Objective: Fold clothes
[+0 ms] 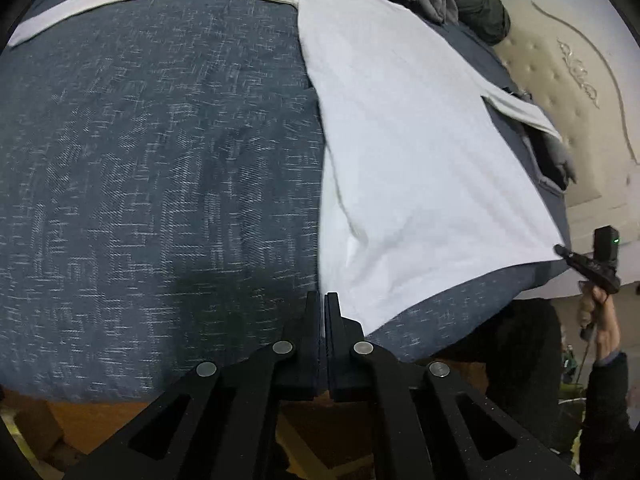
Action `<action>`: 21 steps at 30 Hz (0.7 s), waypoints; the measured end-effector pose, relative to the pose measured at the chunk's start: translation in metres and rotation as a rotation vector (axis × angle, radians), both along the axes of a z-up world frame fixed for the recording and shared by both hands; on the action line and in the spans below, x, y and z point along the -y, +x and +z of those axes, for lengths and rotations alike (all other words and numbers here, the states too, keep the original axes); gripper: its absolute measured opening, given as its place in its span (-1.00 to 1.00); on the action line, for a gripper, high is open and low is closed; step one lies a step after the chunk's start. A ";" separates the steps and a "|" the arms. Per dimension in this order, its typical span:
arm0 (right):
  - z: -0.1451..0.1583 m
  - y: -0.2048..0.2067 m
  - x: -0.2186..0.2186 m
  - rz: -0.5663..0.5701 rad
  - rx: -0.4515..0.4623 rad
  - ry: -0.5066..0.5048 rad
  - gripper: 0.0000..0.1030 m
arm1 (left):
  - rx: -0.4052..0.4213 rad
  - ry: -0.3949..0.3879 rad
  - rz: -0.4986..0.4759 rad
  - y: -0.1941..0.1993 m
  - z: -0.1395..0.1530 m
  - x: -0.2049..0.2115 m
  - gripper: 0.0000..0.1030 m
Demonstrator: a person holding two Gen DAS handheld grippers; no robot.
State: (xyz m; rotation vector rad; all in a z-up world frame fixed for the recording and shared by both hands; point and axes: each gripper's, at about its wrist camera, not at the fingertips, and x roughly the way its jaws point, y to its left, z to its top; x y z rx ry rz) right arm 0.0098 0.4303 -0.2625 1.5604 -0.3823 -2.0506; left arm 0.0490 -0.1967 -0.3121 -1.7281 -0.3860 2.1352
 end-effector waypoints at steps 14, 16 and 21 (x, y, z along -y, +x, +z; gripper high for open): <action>0.006 0.001 -0.008 -0.022 -0.014 -0.026 -0.93 | -0.037 -0.050 -0.071 -0.017 -0.001 -0.050 -0.47; 0.006 0.001 -0.009 -0.023 -0.013 -0.030 -0.93 | -0.034 -0.071 -0.092 -0.021 -0.006 -0.056 -0.47; 0.004 0.002 -0.010 -0.025 -0.011 -0.040 -0.93 | -0.009 -0.132 -0.137 -0.025 -0.023 -0.064 -0.51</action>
